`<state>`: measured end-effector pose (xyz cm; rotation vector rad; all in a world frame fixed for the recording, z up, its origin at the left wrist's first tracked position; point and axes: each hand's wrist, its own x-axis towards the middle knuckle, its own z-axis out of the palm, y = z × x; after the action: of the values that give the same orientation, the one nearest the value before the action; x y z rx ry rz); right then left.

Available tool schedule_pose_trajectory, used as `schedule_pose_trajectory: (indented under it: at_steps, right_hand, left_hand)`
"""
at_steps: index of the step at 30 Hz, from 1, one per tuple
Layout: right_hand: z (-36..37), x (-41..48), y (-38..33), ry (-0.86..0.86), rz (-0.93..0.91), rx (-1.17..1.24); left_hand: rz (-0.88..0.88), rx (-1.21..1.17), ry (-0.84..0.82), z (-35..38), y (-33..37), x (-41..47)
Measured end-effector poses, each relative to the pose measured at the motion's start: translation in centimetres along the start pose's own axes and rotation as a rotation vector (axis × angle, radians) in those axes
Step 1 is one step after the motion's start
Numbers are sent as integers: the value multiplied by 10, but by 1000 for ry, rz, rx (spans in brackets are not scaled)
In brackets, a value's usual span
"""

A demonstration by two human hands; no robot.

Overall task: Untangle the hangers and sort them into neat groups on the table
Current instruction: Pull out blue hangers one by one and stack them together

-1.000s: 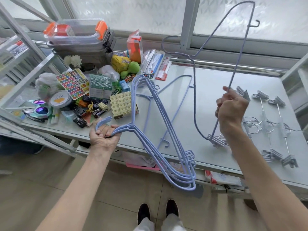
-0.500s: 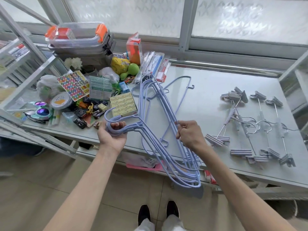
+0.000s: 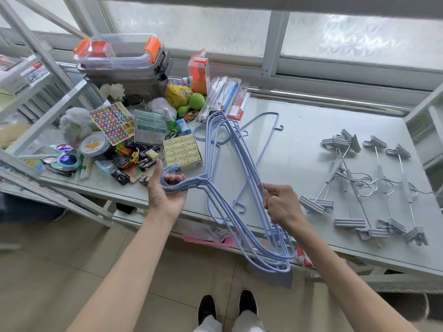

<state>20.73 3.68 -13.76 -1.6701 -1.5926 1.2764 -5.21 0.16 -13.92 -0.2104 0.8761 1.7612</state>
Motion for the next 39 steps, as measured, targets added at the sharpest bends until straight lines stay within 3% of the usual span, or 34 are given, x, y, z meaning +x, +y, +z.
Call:
schedule_pose_trajectory:
  at_steps: [4,8,12,16,18,25,30,33,39]
  right_hand:
    - [-2,-5,-6,36,-44,-97]
    - [-17,-6,-15,156,-154,-343]
    - [-25,30,-13,287,37,-169]
    - [-9,76,8,206,181,-140]
    - [7,70,-9,154,199,-168]
    - [47,57,-49,105,208,-360]
    - [37,60,-52,265,201,-163]
    - [15,68,-49,378,76,2]
    - [-54,67,-64,516,-239,-113]
  left_hand:
    - [-10,-66,58,11,3,-4]
    - [-10,-97,124,18,5,-4]
    - [18,-67,109,24,13,-8]
    - [-17,-65,159,12,34,-3]
    - [10,-12,206,5,45,-3]
    - [87,-55,144,-12,83,-11]
    - [135,-61,85,-7,99,-21]
    - [150,-135,79,-11,104,-14]
    - [130,-105,91,-8,85,-5]
